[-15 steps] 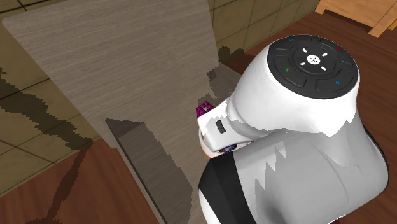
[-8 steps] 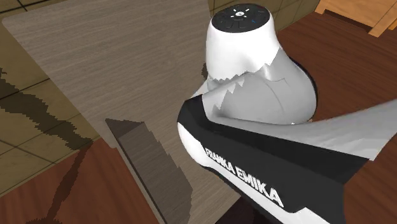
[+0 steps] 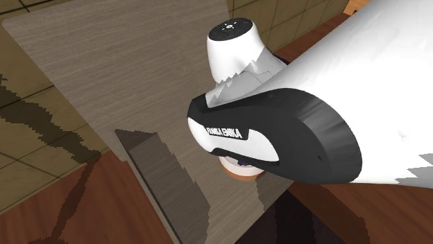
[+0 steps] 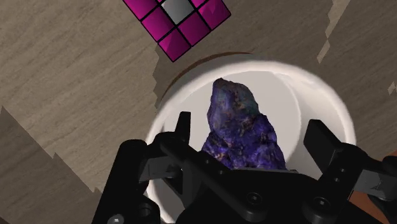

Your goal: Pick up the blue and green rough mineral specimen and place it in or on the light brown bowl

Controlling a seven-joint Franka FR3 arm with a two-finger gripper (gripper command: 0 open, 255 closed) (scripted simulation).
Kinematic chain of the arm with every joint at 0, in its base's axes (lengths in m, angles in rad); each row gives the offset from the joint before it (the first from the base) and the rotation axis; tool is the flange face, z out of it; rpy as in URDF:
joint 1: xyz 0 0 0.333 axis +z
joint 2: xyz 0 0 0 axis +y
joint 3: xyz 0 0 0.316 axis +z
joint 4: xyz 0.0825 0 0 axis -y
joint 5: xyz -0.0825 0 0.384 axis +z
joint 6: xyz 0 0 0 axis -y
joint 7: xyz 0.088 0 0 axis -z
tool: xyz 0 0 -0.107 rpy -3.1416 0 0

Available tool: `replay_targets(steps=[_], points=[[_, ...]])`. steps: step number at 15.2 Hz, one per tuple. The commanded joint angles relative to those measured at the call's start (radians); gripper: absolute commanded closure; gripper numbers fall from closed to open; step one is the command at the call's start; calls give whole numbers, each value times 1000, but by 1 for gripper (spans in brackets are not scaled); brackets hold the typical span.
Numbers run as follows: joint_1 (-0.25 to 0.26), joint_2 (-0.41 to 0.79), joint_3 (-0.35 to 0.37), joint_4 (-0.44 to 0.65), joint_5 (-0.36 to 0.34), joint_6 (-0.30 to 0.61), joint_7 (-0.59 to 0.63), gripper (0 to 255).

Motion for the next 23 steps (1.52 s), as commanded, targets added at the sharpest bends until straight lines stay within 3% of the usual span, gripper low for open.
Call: replay_targets(steps=[1, 9, 10, 18, 23], points=[[0, 27, -1, -4, -7, 22, 7, 0], [1, 33, -3, -6, -9, 30, 9, 0], [-1, 25, -5, -17, -10, 34, 6, 255], [-7, 22, -10, -22, -11, 38, -3, 255], [2, -11, 0, 3, 7, -21, -9, 255]])
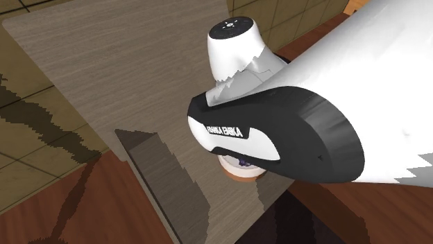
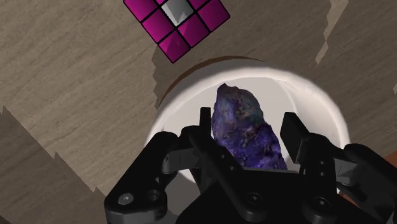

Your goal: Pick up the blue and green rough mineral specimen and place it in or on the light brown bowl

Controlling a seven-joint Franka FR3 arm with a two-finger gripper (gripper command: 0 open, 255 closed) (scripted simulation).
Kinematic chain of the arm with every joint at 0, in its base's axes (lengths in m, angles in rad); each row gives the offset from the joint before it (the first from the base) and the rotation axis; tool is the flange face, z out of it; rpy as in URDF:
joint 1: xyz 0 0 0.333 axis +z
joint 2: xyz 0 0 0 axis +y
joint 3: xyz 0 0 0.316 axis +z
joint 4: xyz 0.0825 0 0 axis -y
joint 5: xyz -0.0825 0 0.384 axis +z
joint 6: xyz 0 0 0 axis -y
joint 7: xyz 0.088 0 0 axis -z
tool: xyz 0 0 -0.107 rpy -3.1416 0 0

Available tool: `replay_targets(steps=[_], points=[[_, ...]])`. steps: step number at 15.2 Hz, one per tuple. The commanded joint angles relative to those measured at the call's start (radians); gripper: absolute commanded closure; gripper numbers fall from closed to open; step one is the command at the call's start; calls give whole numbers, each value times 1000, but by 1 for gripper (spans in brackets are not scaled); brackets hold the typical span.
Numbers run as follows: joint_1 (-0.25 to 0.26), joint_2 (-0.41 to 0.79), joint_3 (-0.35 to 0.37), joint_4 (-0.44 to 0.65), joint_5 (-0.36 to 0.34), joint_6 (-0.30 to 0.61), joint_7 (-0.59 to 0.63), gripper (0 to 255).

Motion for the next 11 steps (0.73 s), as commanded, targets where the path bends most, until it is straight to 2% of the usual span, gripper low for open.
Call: replay_targets(steps=[1, 11], points=[[2, -18, 3, 3, 8, -32, -7, 255], [5, -111, 7, 44, 39, -163, -45, 255]])
